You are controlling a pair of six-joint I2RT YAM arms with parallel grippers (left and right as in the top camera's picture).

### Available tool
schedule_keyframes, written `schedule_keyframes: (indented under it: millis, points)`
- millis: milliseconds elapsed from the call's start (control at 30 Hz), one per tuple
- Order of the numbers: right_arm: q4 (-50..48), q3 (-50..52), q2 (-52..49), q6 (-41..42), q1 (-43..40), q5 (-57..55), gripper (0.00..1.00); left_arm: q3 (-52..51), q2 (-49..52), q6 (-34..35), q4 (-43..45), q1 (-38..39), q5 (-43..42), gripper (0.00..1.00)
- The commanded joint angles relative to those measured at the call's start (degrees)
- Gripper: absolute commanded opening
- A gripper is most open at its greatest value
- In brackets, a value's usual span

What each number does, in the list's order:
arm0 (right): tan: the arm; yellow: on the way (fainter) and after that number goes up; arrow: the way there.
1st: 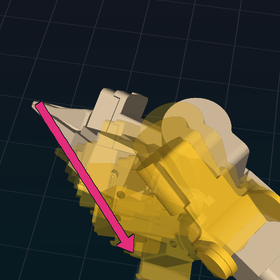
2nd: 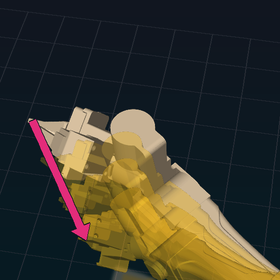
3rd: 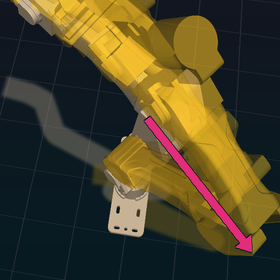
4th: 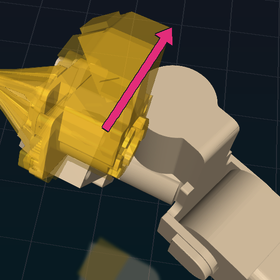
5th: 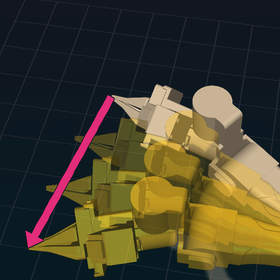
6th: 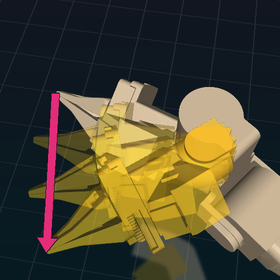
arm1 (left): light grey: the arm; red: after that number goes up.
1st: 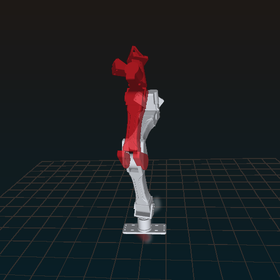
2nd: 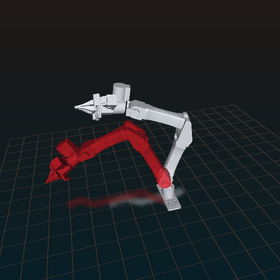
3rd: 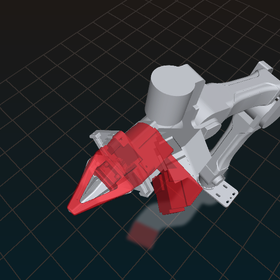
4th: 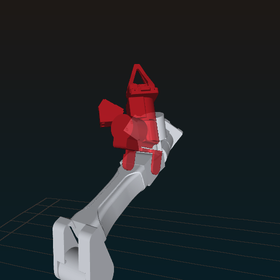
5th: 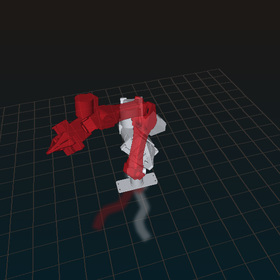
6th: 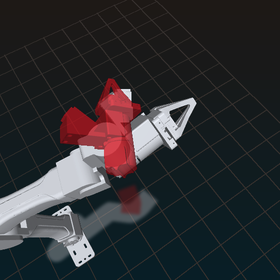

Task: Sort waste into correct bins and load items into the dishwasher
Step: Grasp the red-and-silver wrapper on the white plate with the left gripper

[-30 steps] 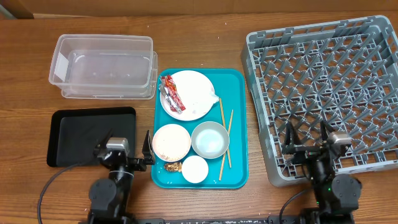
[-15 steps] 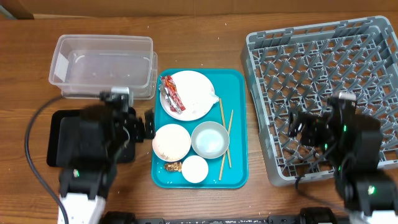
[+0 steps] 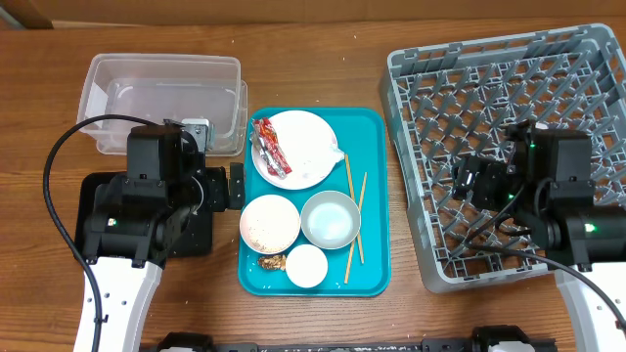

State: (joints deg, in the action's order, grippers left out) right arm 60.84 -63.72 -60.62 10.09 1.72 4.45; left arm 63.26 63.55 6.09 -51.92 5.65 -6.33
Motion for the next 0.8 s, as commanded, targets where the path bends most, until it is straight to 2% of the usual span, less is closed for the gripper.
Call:
schedule_keyframes:
  millis: [0,233,500,767]
  points:
    - [-0.2,-1.6,0.4,0.0,0.1,-0.6,1.0,1.5,0.1,2.0,1.7,0.4,-1.1,1.0]
    - [-0.3,-1.6,0.4,0.0,0.1,-0.5,1.0,1.4,3.9,6.9,8.0,0.5,-1.2,1.0]
    - [-0.3,-1.6,0.4,0.0,0.1,-0.5,1.0,1.4,16.3,7.5,14.4,5.0,-1.2,1.0]
    - [-0.2,-1.6,0.4,0.0,0.1,-0.5,1.0,1.4,30.5,7.7,22.3,9.3,-0.7,0.88]
